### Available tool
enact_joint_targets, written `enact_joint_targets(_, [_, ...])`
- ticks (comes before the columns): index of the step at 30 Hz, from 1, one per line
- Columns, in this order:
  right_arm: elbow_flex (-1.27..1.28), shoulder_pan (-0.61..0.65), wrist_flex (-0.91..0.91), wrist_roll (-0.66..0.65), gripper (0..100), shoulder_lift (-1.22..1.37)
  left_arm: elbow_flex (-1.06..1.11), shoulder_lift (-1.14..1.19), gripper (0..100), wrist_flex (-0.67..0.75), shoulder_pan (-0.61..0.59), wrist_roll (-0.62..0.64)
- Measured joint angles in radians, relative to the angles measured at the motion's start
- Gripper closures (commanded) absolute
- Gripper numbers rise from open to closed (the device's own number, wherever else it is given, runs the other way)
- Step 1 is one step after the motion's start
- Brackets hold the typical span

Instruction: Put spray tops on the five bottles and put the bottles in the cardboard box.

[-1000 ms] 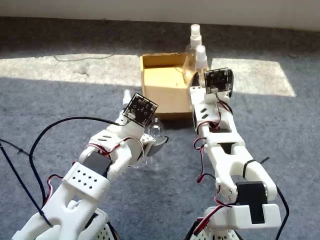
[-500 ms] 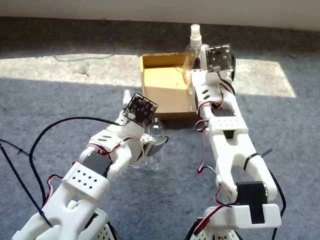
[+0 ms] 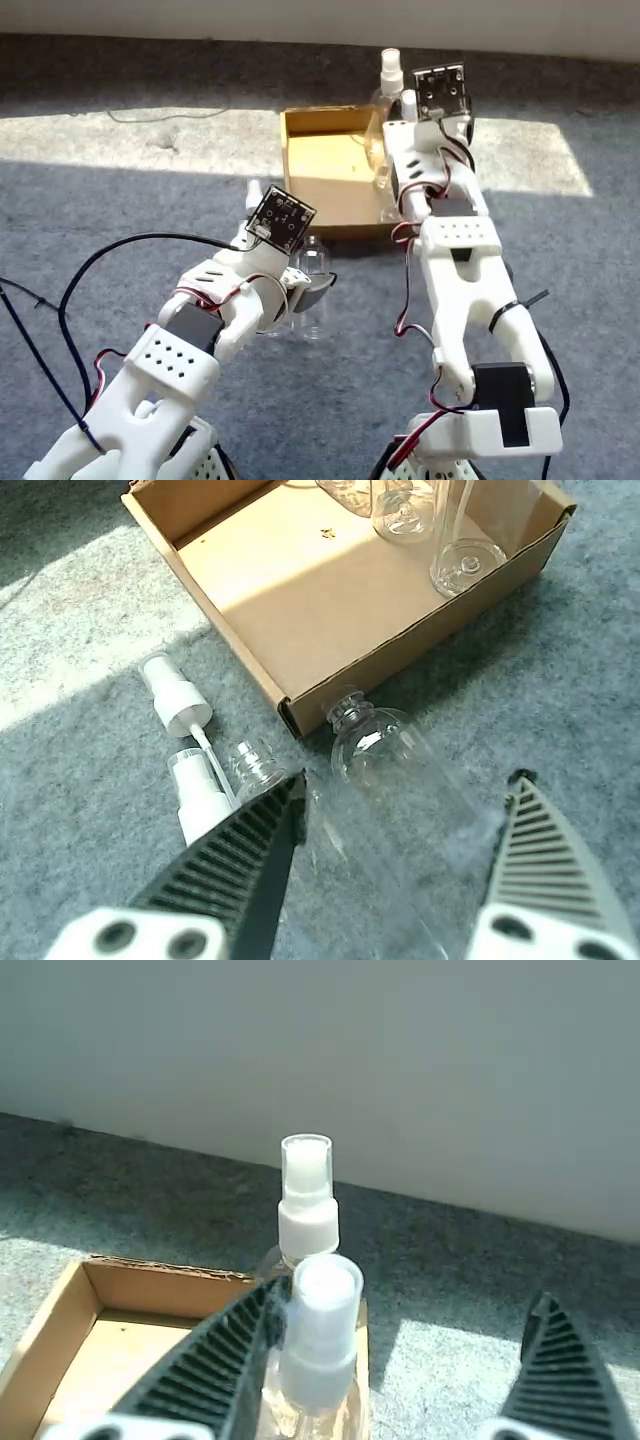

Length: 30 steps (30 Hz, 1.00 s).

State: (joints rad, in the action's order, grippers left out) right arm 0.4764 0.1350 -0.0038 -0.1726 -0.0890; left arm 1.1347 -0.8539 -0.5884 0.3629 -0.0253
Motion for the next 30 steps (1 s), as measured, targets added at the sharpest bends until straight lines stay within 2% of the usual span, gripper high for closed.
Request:
enact_joint_targets(14, [-0.276,0.000,0.287,0.000,68.5,0.000,0.000,0.000,71,0.000,0.000,0.000])
enact_joint_targets(30, [-0.750,0.000,0.764,0.000,68.5,0.000,0.000,0.000,71,0.000,0.000,0.000])
